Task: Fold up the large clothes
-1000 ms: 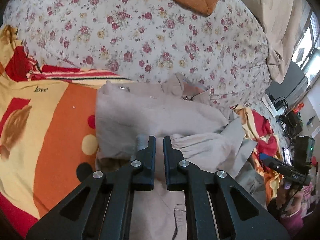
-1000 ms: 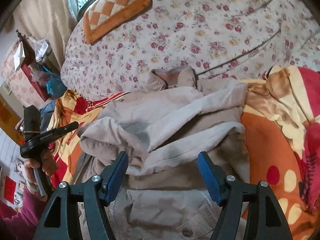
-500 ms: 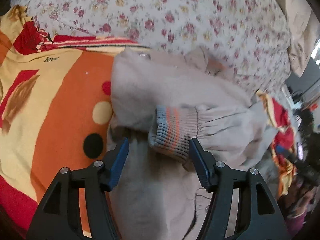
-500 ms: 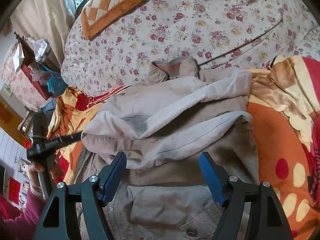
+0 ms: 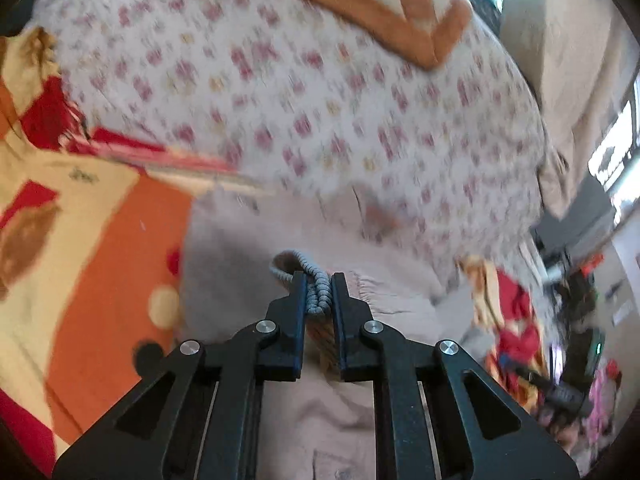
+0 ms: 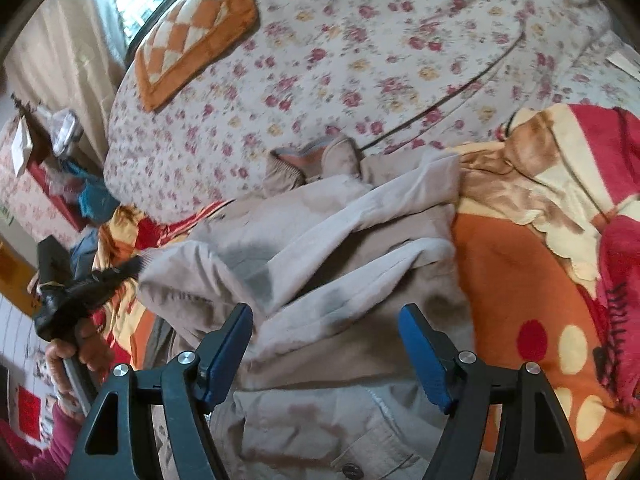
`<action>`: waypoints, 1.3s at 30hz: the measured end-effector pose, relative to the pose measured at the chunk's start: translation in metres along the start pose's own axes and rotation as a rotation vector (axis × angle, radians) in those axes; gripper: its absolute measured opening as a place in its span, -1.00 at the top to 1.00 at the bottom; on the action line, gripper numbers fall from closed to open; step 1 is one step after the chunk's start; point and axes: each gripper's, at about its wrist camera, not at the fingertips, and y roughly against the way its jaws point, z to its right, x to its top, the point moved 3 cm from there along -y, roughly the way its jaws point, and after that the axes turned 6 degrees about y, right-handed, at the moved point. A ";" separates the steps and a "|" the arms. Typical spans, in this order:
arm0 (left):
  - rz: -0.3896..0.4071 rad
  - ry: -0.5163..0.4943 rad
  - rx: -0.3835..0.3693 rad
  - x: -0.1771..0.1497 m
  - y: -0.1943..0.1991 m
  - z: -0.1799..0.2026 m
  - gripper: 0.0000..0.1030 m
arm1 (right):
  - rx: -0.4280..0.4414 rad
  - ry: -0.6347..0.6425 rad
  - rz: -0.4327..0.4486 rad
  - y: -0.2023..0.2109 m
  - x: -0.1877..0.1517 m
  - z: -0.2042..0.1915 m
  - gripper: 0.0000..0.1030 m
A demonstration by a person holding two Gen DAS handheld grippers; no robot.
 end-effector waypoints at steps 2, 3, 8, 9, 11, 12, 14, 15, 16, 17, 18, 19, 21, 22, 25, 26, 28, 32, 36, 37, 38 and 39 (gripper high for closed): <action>0.063 0.038 0.060 0.015 0.005 -0.015 0.79 | -0.014 0.008 0.000 0.001 0.003 0.000 -0.42; 0.082 0.060 0.086 0.020 0.006 -0.025 0.79 | -0.034 0.017 0.000 0.001 0.005 -0.001 -0.42; 0.026 0.137 0.187 0.014 -0.015 -0.063 0.79 | -0.194 0.105 -0.005 -0.004 0.013 -0.002 -0.44; 0.014 0.136 0.190 0.010 -0.020 -0.064 0.80 | -0.218 0.132 -0.023 -0.008 0.013 -0.004 -0.44; 0.000 0.122 0.191 0.007 -0.027 -0.059 0.79 | -0.249 0.186 -0.063 -0.015 0.010 -0.009 -0.44; -0.002 0.115 0.185 0.006 -0.029 -0.056 0.79 | -0.266 0.200 -0.075 -0.019 0.010 -0.010 -0.44; -0.005 0.107 0.174 0.004 -0.030 -0.053 0.79 | -0.268 0.175 -0.079 -0.025 0.013 -0.008 -0.44; -0.011 0.105 0.172 0.002 -0.032 -0.052 0.79 | -0.243 0.136 -0.075 -0.027 0.017 -0.003 -0.44; -0.015 0.104 0.170 0.001 -0.033 -0.051 0.79 | -0.227 0.107 -0.074 -0.028 0.019 0.000 -0.44; -0.019 0.103 0.165 0.000 -0.034 -0.050 0.79 | -0.209 0.078 -0.077 -0.030 0.022 0.004 -0.44; -0.022 0.100 0.164 0.000 -0.034 -0.049 0.79 | -0.204 0.076 -0.079 -0.031 0.024 0.003 -0.44; -0.022 0.098 0.164 0.000 -0.035 -0.048 0.78 | -0.201 0.088 -0.088 -0.035 0.026 0.004 -0.44; -0.020 0.089 0.164 0.000 -0.035 -0.046 0.74 | -0.221 0.122 -0.117 -0.046 0.027 0.004 -0.39; -0.019 0.091 0.167 0.000 -0.035 -0.046 0.69 | -0.279 0.165 -0.161 -0.056 0.024 0.009 0.02; -0.042 0.103 0.166 0.000 -0.033 -0.046 0.10 | -0.389 0.208 -0.300 -0.073 0.003 0.028 0.40; -0.038 0.105 0.164 0.000 -0.029 -0.045 -0.02 | -0.356 0.196 -0.317 -0.070 -0.005 0.035 0.40; -0.001 0.088 0.175 0.002 -0.020 -0.041 -0.10 | -0.348 0.181 -0.307 -0.058 -0.006 0.039 0.40; 0.071 0.064 0.186 0.004 -0.011 -0.033 -0.29 | -0.231 0.098 -0.157 -0.021 0.021 0.036 0.38; 0.018 0.032 0.197 -0.004 -0.027 -0.029 -0.29 | -0.241 0.127 -0.142 -0.039 0.053 0.025 0.26; 0.008 0.019 0.214 -0.007 -0.032 -0.029 -0.29 | -0.240 0.135 -0.157 -0.050 0.057 0.023 0.26; 0.001 0.000 0.244 -0.009 -0.038 -0.030 -0.29 | -0.236 0.125 -0.183 -0.066 0.061 0.026 0.26; -0.008 -0.020 0.273 -0.012 -0.044 -0.031 -0.29 | -0.231 0.100 -0.204 -0.080 0.065 0.031 0.26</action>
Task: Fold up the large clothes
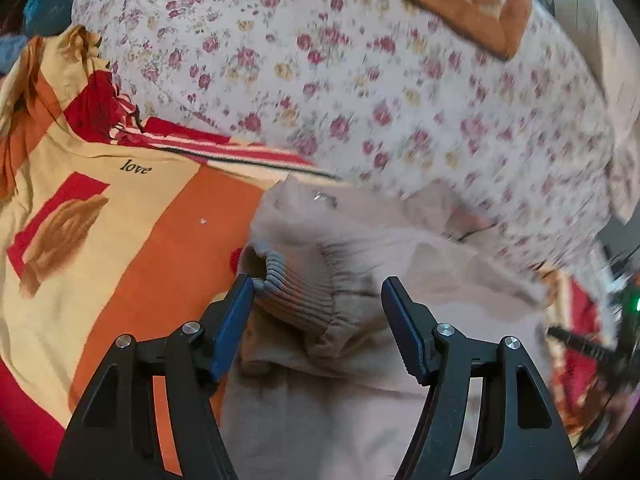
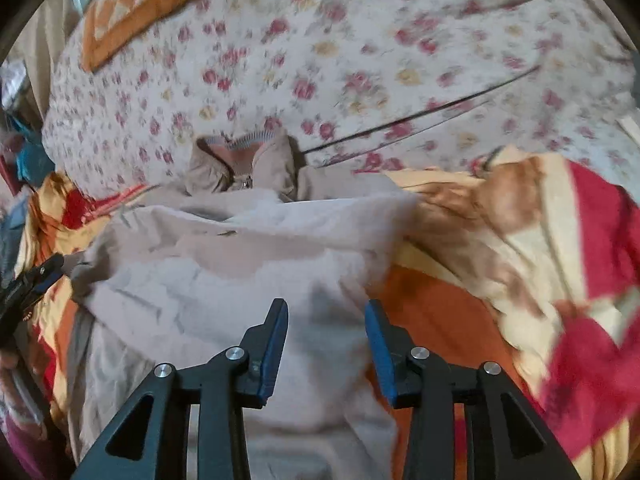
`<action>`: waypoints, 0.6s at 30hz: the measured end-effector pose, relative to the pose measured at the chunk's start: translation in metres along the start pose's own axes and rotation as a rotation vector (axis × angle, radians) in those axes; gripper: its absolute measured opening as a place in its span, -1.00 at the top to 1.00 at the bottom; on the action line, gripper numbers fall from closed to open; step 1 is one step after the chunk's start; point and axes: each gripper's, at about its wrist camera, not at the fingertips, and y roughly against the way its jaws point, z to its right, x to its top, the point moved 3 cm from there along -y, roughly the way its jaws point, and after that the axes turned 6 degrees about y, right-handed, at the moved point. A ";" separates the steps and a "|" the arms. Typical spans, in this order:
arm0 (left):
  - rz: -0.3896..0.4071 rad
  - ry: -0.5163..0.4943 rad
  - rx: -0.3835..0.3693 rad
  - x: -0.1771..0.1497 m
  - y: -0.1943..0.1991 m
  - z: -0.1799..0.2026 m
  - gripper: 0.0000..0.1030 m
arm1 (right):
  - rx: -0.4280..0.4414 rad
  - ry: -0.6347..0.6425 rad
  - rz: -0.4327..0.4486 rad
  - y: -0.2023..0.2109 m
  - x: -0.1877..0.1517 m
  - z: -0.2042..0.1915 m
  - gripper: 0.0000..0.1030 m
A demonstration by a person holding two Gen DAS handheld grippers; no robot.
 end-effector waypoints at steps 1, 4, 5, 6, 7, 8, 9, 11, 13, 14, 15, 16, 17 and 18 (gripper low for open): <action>-0.008 -0.009 0.021 -0.002 -0.006 -0.001 -0.29 | 0.010 -0.018 -0.017 -0.013 0.006 0.005 0.26; -0.069 -0.001 0.061 -0.006 -0.026 -0.008 -0.29 | -0.027 -0.058 -0.031 -0.040 0.028 0.029 0.26; -0.104 0.012 0.060 -0.009 -0.035 -0.012 -0.29 | -0.029 -0.073 -0.027 -0.044 0.032 0.034 0.26; -0.124 0.019 0.060 -0.010 -0.042 -0.014 -0.29 | -0.016 -0.106 -0.019 -0.051 0.043 0.044 0.26; -0.134 0.021 0.064 -0.012 -0.045 -0.014 -0.29 | -0.007 -0.129 -0.015 -0.057 0.051 0.049 0.26; -0.139 0.016 0.070 -0.013 -0.049 -0.014 -0.29 | 0.006 -0.153 -0.014 -0.064 0.061 0.056 0.27; -0.144 0.011 0.072 -0.013 -0.052 -0.013 -0.29 | 0.012 -0.165 -0.012 -0.071 0.069 0.061 0.27; -0.142 0.001 0.073 -0.012 -0.053 -0.010 -0.29 | -0.034 -0.180 0.017 -0.081 0.083 0.070 0.26; -0.132 -0.007 0.057 -0.010 -0.051 -0.008 -0.29 | -0.106 -0.200 0.054 -0.085 0.094 0.081 0.26; -0.131 -0.004 0.051 -0.009 -0.051 -0.008 -0.29 | -0.083 -0.225 0.061 -0.084 0.097 0.086 0.26; -0.132 0.008 0.043 -0.007 -0.049 -0.010 -0.29 | -0.047 -0.254 0.072 -0.079 0.098 0.090 0.26; -0.134 0.025 0.033 -0.005 -0.049 -0.011 -0.29 | -0.007 -0.278 0.093 -0.069 0.095 0.092 0.25; -0.134 0.050 0.016 -0.003 -0.046 -0.014 -0.29 | 0.032 -0.289 0.119 -0.053 0.088 0.093 0.10; -0.134 0.071 0.001 0.000 -0.043 -0.016 -0.29 | 0.049 -0.285 0.129 -0.042 0.081 0.093 0.02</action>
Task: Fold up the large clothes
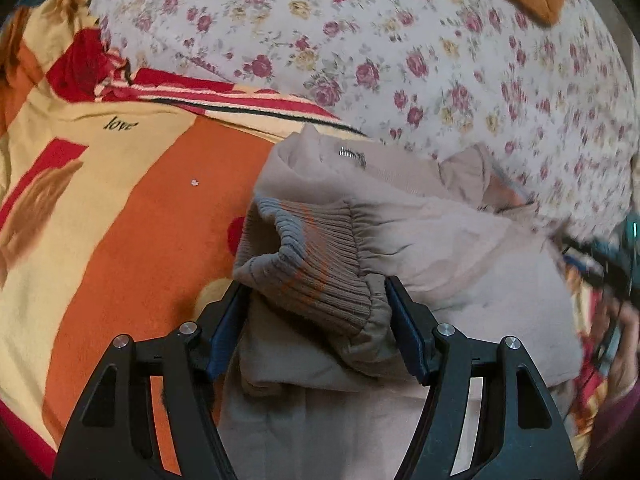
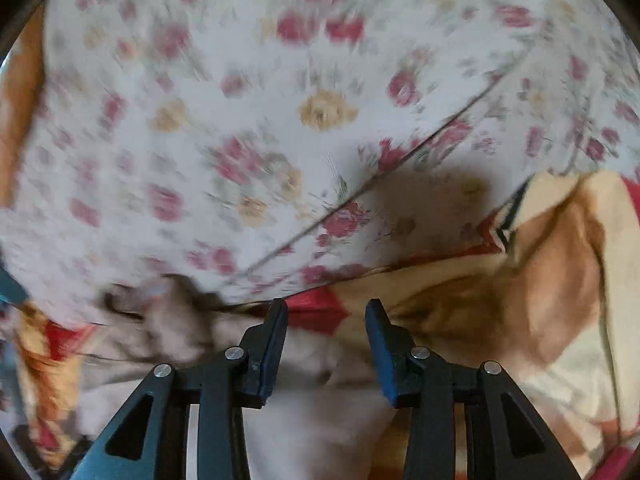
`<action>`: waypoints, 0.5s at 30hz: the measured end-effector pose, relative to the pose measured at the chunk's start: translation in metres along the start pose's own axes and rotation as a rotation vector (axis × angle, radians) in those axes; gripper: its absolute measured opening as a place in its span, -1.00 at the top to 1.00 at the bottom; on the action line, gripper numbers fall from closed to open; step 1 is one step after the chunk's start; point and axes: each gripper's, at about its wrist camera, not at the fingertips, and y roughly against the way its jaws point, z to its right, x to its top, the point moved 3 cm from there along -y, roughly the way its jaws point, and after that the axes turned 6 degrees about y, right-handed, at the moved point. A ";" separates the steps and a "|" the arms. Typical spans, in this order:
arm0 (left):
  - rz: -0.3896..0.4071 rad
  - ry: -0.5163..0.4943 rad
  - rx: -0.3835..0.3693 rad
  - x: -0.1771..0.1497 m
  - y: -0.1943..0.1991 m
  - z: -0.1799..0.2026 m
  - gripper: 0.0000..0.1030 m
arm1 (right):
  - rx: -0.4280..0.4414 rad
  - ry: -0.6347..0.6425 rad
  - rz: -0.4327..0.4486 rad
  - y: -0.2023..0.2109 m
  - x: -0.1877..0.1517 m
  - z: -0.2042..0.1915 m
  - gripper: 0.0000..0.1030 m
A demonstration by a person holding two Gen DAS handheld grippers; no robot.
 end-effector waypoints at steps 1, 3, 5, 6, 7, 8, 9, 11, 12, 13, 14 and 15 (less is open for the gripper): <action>0.002 0.015 -0.013 0.002 0.002 0.000 -0.29 | 0.016 0.009 0.002 0.010 -0.006 0.000 -0.08; 0.021 0.031 -0.026 0.003 0.010 -0.001 -0.29 | 0.049 0.034 -0.025 0.024 -0.026 0.000 -0.28; 0.030 0.026 -0.019 0.002 0.014 0.000 -0.29 | 0.067 0.038 -0.084 0.023 -0.046 0.000 -0.32; 0.034 0.024 -0.016 0.000 0.015 0.001 -0.29 | 0.091 0.015 -0.124 0.015 -0.055 0.002 -0.32; 0.035 0.023 -0.013 -0.001 0.016 0.002 -0.29 | 0.128 -0.032 -0.155 0.004 -0.061 0.005 -0.32; 0.036 0.021 -0.011 -0.002 0.016 0.002 -0.29 | 0.158 -0.065 -0.163 -0.006 -0.063 0.007 -0.32; 0.038 0.016 -0.008 -0.003 0.016 0.003 -0.29 | 0.196 -0.107 -0.158 -0.014 -0.064 0.009 -0.32; 0.042 0.003 -0.005 -0.004 0.016 0.005 -0.29 | 0.212 -0.159 -0.137 -0.027 -0.060 0.009 0.09; 0.045 -0.004 -0.004 -0.003 0.016 0.005 -0.29 | 0.177 -0.136 -0.132 -0.028 -0.057 0.005 0.27; 0.050 -0.011 -0.003 -0.002 0.017 0.005 -0.29 | 0.123 -0.072 -0.104 -0.026 -0.047 -0.002 0.53; 0.053 -0.013 -0.004 -0.001 0.018 0.005 -0.29 | 0.094 -0.025 -0.077 -0.023 -0.038 -0.006 0.64; 0.052 -0.012 -0.006 0.000 0.017 0.005 -0.29 | 0.073 0.024 -0.041 -0.018 -0.028 -0.011 0.66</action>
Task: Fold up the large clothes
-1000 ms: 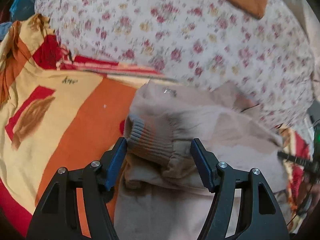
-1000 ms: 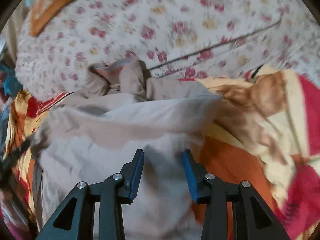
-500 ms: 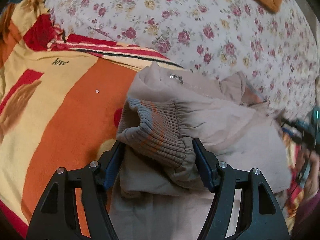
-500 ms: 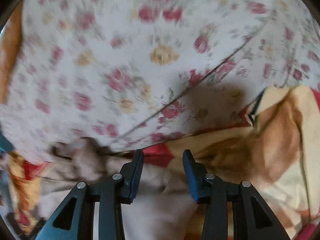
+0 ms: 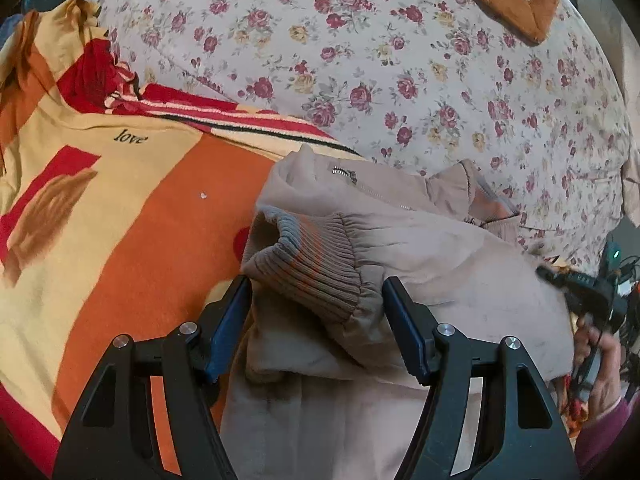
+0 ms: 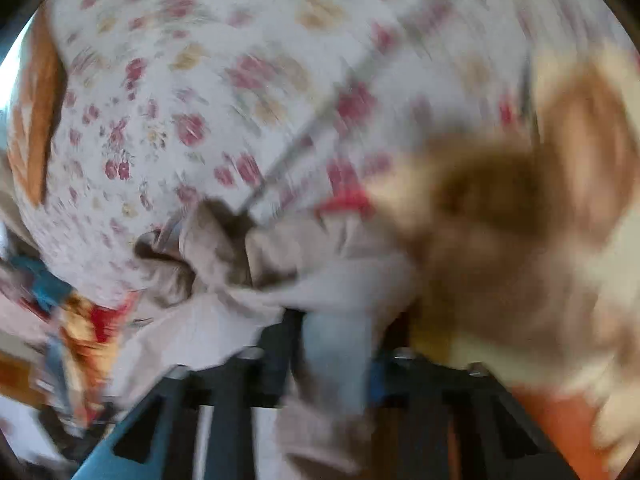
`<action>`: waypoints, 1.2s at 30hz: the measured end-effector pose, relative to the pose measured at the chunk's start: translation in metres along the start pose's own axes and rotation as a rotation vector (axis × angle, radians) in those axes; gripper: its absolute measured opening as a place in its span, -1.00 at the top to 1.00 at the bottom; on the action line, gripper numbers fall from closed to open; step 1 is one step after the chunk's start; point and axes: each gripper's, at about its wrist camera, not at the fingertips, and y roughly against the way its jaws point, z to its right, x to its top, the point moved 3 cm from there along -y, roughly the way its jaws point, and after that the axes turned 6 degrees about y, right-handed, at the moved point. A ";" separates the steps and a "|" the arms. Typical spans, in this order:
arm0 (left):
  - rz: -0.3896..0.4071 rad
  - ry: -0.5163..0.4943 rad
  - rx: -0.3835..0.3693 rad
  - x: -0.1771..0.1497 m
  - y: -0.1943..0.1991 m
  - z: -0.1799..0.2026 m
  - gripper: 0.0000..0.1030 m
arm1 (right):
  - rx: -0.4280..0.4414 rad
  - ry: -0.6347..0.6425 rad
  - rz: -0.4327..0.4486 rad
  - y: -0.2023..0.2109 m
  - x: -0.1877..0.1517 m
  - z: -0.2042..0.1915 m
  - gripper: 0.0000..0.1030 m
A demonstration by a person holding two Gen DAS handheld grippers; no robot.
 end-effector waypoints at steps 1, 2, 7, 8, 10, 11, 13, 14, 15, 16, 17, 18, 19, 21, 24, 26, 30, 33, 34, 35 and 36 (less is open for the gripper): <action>-0.006 0.003 -0.005 0.001 -0.002 0.000 -0.29 | -0.015 0.032 0.034 0.006 0.008 -0.004 0.69; -0.016 0.004 -0.010 0.001 -0.006 0.000 -0.33 | -0.037 0.055 0.065 0.008 0.015 -0.005 0.70; -0.059 -0.033 0.011 -0.008 -0.021 0.006 -0.33 | -0.168 0.062 -0.019 -0.033 0.009 0.006 0.70; -0.057 -0.046 0.022 -0.008 -0.020 0.007 -0.33 | -0.156 0.043 -0.008 -0.028 0.006 0.009 0.59; -0.049 -0.038 0.029 -0.007 -0.017 0.004 -0.33 | -0.122 -0.006 0.024 -0.003 -0.003 0.014 0.04; -0.048 -0.028 0.025 -0.006 -0.015 0.003 -0.33 | -0.110 -0.016 0.027 0.006 -0.008 0.016 -0.12; -0.041 -0.011 0.019 -0.004 -0.014 0.001 -0.33 | -0.078 -0.005 0.000 0.026 -0.020 0.014 -0.13; -0.034 -0.008 0.022 -0.004 -0.015 0.000 -0.33 | -0.063 0.016 -0.024 0.032 -0.029 0.010 -0.15; -0.030 -0.009 0.026 -0.003 -0.015 0.000 -0.33 | -0.041 0.041 -0.047 0.034 -0.039 0.005 -0.17; -0.026 -0.018 0.040 -0.004 -0.017 0.000 -0.33 | -0.019 0.085 -0.099 0.032 -0.054 -0.004 -0.20; -0.025 -0.026 0.051 -0.005 -0.019 0.001 -0.33 | -0.032 0.123 -0.142 0.028 -0.065 -0.006 -0.19; -0.025 -0.034 0.063 -0.007 -0.022 0.001 -0.33 | -0.077 0.164 -0.172 0.024 -0.078 -0.009 -0.12; -0.028 -0.034 0.064 -0.007 -0.024 0.001 -0.33 | -0.142 0.234 -0.177 0.020 -0.089 -0.012 0.03; -0.037 -0.029 0.055 -0.009 -0.025 0.000 -0.33 | -0.194 0.289 -0.141 0.023 -0.095 -0.016 0.03; -0.030 -0.024 0.054 -0.011 -0.016 -0.001 -0.33 | -0.262 0.250 -0.094 0.049 -0.094 -0.019 0.03; -0.005 -0.037 0.044 -0.014 -0.001 0.001 -0.33 | -0.242 0.262 -0.061 0.073 -0.098 -0.023 0.02; 0.053 -0.096 0.069 -0.022 0.025 0.005 -0.33 | -0.216 0.313 -0.064 0.103 -0.123 -0.032 -0.05; 0.068 -0.113 0.072 -0.032 0.038 0.004 -0.33 | -0.190 0.302 -0.057 0.118 -0.146 -0.033 -0.17; 0.069 -0.116 0.073 -0.035 0.042 0.003 -0.33 | -0.176 0.293 -0.057 0.119 -0.155 -0.034 -0.19; 0.070 -0.121 0.085 -0.040 0.047 0.002 -0.33 | -0.170 0.289 -0.061 0.122 -0.158 -0.032 -0.19; 0.070 -0.126 0.096 -0.043 0.050 0.001 -0.33 | -0.164 0.287 -0.067 0.122 -0.165 -0.033 -0.19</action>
